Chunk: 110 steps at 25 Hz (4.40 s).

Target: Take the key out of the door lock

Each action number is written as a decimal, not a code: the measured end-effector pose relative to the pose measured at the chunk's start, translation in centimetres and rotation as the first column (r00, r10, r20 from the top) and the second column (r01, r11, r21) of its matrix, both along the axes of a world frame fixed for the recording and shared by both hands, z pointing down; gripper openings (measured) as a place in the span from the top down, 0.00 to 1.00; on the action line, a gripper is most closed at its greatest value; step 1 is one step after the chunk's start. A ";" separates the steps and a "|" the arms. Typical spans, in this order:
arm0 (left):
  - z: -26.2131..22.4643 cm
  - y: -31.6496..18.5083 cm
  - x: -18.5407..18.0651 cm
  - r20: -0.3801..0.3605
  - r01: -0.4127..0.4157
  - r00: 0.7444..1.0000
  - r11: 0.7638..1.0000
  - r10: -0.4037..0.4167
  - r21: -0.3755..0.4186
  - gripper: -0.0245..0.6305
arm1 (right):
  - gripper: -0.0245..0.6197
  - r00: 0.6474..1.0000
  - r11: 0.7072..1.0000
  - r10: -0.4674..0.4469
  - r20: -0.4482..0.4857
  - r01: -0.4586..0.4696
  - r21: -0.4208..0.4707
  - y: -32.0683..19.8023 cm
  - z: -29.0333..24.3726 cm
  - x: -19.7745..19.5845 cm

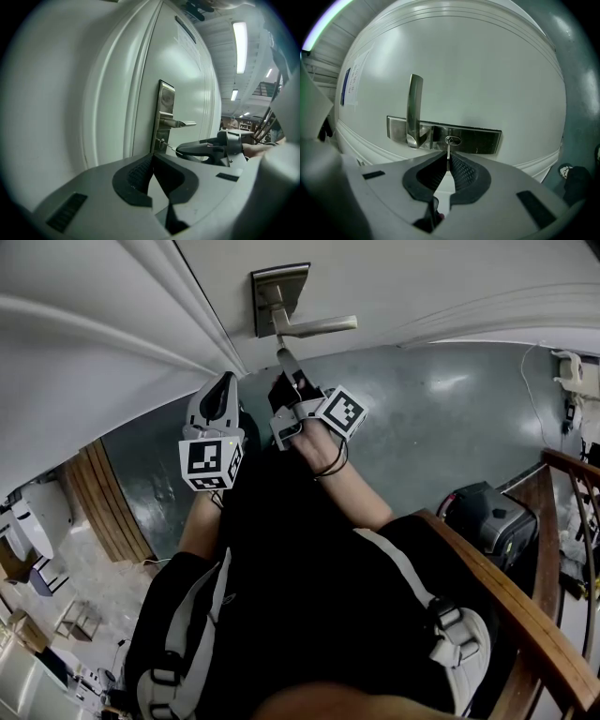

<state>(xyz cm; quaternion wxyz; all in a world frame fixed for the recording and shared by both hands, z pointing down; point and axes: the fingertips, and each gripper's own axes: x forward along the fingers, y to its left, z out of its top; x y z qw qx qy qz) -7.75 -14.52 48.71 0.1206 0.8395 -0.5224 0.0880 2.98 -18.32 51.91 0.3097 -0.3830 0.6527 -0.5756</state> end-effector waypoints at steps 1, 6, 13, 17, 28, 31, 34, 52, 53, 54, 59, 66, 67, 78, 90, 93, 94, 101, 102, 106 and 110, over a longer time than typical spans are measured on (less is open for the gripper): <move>0.0 0.1 0.1 0.000 -0.001 1.000 1.000 0.001 0.000 0.93 | 0.91 1.000 1.000 0.000 -0.002 0.000 -0.002 0.1 0.1 0.1; 0.0 0.6 0.7 -0.002 -0.004 1.000 1.000 0.004 0.003 0.93 | 0.91 1.000 1.000 -0.006 -0.021 0.006 -0.018 1.0 0.6 0.6; 0.1 1.1 1.1 -0.004 -0.007 1.000 1.000 0.007 -0.002 0.93 | 0.91 0.999 0.999 -0.019 -0.048 0.018 -0.027 1.9 1.0 1.0; 0.3 1.5 1.2 -0.002 -0.006 1.000 1.000 0.006 -0.006 0.93 | 0.91 0.997 0.999 -0.035 -0.075 0.032 -0.035 2.6 1.2 0.9; 0.4 2.5 1.6 -0.002 -0.010 1.000 1.000 0.010 -0.023 0.93 | 0.91 0.917 0.986 -0.139 -0.374 0.161 0.030 5.0 1.4 0.4; 0.4 2.8 1.9 -0.005 -0.015 1.000 0.999 0.015 -0.031 0.93 | 0.91 0.858 0.977 -0.162 -0.487 0.207 0.041 5.7 1.4 0.4; 1.1 2.9 2.1 -0.005 -0.016 1.000 0.999 0.016 -0.042 0.93 | 0.91 0.794 0.967 -0.180 -0.581 0.251 0.044 6.0 2.2 0.4; 3.0 5.7 2.9 -0.024 -0.070 0.997 0.987 0.067 -0.142 0.93 | 0.91 0.450 0.932 -0.191 -0.872 0.363 -0.017 10.7 4.5 1.6; 2.9 5.9 2.9 -0.024 -0.077 0.997 0.987 0.074 -0.144 0.93 | 0.91 0.432 0.932 -0.188 -0.882 0.363 -0.020 11.0 4.5 1.6; 2.9 6.0 2.7 -0.024 -0.085 0.996 0.986 0.082 -0.146 0.93 | 0.91 0.415 0.932 -0.184 -0.891 0.362 -0.024 11.2 4.5 1.6; 3.3 6.4 1.1 -0.029 -0.125 0.992 0.978 0.121 -0.169 0.93 | 0.91 0.344 0.940 -0.157 -0.926 0.340 -0.033 12.2 4.4 0.6; 1.3 6.5 -1.1 -0.035 -0.204 0.979 0.972 0.202 -0.119 0.93 | 0.91 0.309 0.973 -0.073 -0.948 0.229 -0.001 13.4 2.7 -0.5; 1.0 6.5 -1.3 -0.035 -0.216 0.976 0.970 0.214 -0.111 0.93 | 0.91 0.305 0.977 -0.055 -0.951 0.213 0.012 13.5 2.2 -0.6; -6.5 5.3 -1.5 -0.066 -0.292 0.953 0.954 0.297 0.073 0.93 | 0.91 0.204 0.964 0.203 -0.957 0.129 0.232 12.5 -7.5 -1.5; -13.8 4.1 -1.2 -0.107 -0.287 0.942 0.930 0.317 0.228 0.93 | 0.91 0.153 0.902 0.396 -0.905 0.122 0.415 10.2 -16.3 -0.8; -15.1 3.5 -1.2 -0.104 -0.284 0.942 0.923 0.319 0.259 0.93 | 0.91 0.141 0.890 0.424 -0.895 0.119 0.440 9.7 -17.5 -0.6; -15.5 3.4 -1.2 -0.101 -0.284 0.942 0.921 0.320 0.267 0.93 | 0.91 0.137 0.887 0.431 -0.892 0.117 0.447 9.6 -17.8 -0.5; -17.5 3.6 -0.7 -0.082 -0.281 0.943 0.905 0.322 0.318 0.93 | 0.91 0.111 0.881 0.460 -0.881 0.069 0.468 9.8 -20.5 0.4; -17.5 3.5 -0.7 -0.082 -0.283 0.942 0.904 0.324 0.320 0.93 | 0.91 0.104 0.879 0.464 -0.880 0.071 0.472 9.8 -20.6 0.5; -17.6 3.4 -0.4 -0.081 -0.291 0.940 0.902 0.332 0.318 0.93 | 0.91 0.075 0.883 0.459 -0.885 0.074 0.464 10.0 -21.0 0.8; -17.4 3.2 0.1 -0.073 -0.299 0.938 0.899 0.338 0.320 0.93 | 0.91 0.058 0.868 0.488 -0.871 0.066 0.492 9.9 -21.8 1.3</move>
